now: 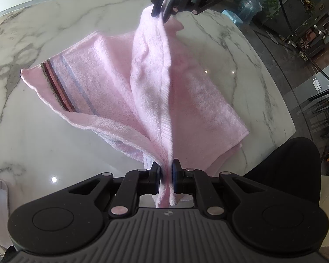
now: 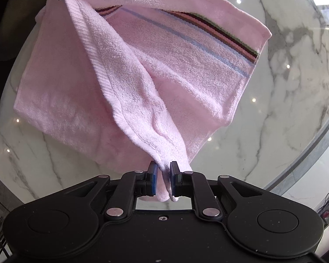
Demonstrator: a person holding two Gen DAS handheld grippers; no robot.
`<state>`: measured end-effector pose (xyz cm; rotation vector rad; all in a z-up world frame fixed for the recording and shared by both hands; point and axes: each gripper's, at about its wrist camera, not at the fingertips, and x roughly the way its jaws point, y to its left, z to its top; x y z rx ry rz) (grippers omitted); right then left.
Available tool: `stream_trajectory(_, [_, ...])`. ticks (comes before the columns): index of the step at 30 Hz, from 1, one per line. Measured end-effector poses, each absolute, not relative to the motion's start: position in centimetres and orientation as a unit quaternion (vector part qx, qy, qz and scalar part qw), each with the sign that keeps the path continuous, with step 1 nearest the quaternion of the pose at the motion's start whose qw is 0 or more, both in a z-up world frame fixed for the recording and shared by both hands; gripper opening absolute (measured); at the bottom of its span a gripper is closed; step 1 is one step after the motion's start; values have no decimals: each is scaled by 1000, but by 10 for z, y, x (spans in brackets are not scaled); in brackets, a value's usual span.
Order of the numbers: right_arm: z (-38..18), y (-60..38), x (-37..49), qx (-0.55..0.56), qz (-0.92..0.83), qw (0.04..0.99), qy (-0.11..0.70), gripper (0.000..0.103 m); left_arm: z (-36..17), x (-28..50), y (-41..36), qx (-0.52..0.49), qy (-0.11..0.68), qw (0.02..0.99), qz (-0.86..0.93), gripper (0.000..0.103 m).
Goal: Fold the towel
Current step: 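Lift the folded towel off the table with both grippers holding its corners, then swing the right gripper's corner toward the left gripper to fold the hanging towel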
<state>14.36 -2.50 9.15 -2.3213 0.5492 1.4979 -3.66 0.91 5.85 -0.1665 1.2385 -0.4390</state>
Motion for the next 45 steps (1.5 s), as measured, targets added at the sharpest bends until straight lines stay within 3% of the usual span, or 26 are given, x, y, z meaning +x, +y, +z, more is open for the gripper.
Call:
stream_trajectory(6, [94,-19,139,-818,534,156,145,1,56,-37,9,-77,579,786,-203,9])
stream_trajectory(18, [155,53,109,-787,590,133,118,2,56,-40,6,-69,581,782,-213,9])
stream_trajectory(28, [105,95,81,-763,644,24,51,2,54,-40,8,-68,583,780,-218,9])
stream_trajectory(40, [75,109,82,-741,672,5,-2,2,48,-38,6,-71,586,774,-227,9])
stream_trajectory(43, [73,107,88,-735,678,11,-14,3,48,-37,4,-70,587,774,-228,9])
stream_trajectory(45, [74,104,91,-732,681,16,-27,18,47,-37,3,-70,588,773,-228,9])
